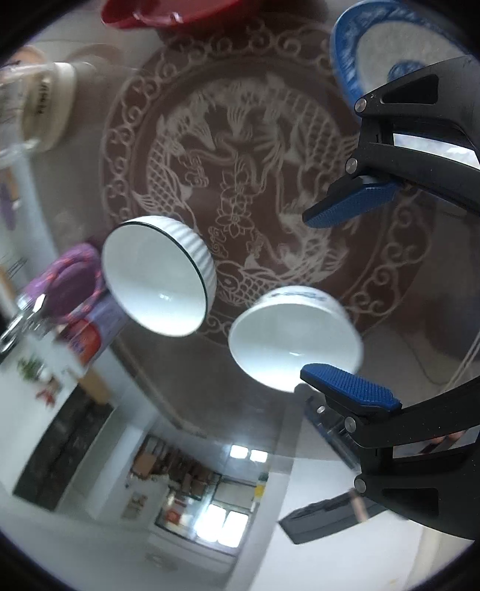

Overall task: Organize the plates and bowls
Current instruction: 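Move both tools to a white bowl and close them on its rim, then lower the white bowl into the blue-and-white plate and open both tools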

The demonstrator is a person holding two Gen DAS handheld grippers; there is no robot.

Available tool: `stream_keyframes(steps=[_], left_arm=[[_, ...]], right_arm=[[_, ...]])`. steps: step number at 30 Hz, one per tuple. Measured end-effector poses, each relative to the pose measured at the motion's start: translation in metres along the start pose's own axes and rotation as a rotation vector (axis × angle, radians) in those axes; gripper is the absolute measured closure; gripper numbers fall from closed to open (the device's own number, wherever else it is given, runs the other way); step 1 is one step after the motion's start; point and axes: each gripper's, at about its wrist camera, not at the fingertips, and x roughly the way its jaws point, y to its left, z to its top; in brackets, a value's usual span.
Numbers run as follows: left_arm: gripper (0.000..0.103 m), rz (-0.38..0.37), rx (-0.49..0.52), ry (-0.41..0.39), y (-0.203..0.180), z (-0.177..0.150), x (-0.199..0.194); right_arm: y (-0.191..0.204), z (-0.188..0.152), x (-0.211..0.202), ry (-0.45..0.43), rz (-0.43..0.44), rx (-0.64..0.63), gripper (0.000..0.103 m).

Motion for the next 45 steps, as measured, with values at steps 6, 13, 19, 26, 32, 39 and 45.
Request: stream_keyframes(steps=[6,13,19,26,32,39,45], left_arm=[[0.070,-0.028,0.043,0.024,-0.011,0.005,0.010],[0.099,-0.076,0.045,0.034,-0.029,0.001,0.005],[0.098,-0.100,0.098,-0.020,-0.054,-0.012,-0.042],[0.096,-0.234,0.156,-0.049,-0.111,-0.049,-0.084],[0.096,-0.305,0.216,0.003,-0.165,-0.084,-0.077],[0.096,-0.276,0.256,0.059,-0.191,-0.111,-0.047],[0.096,-0.245,0.264,0.069,-0.199,-0.118,-0.035]], right_arm=[[0.009,-0.005,0.028,0.075,-0.049,-0.064,0.079],[0.011,-0.020,0.017,0.044,-0.050,-0.083,0.090],[0.008,-0.035,-0.032,0.003,-0.002,-0.100,0.090],[-0.025,-0.061,-0.131,-0.099,-0.003,-0.082,0.090],[-0.072,-0.079,-0.167,-0.137,-0.085,-0.030,0.090],[-0.122,-0.100,-0.157,-0.125,-0.109,0.051,0.090],[-0.128,-0.105,-0.144,-0.140,-0.126,0.042,0.090]])
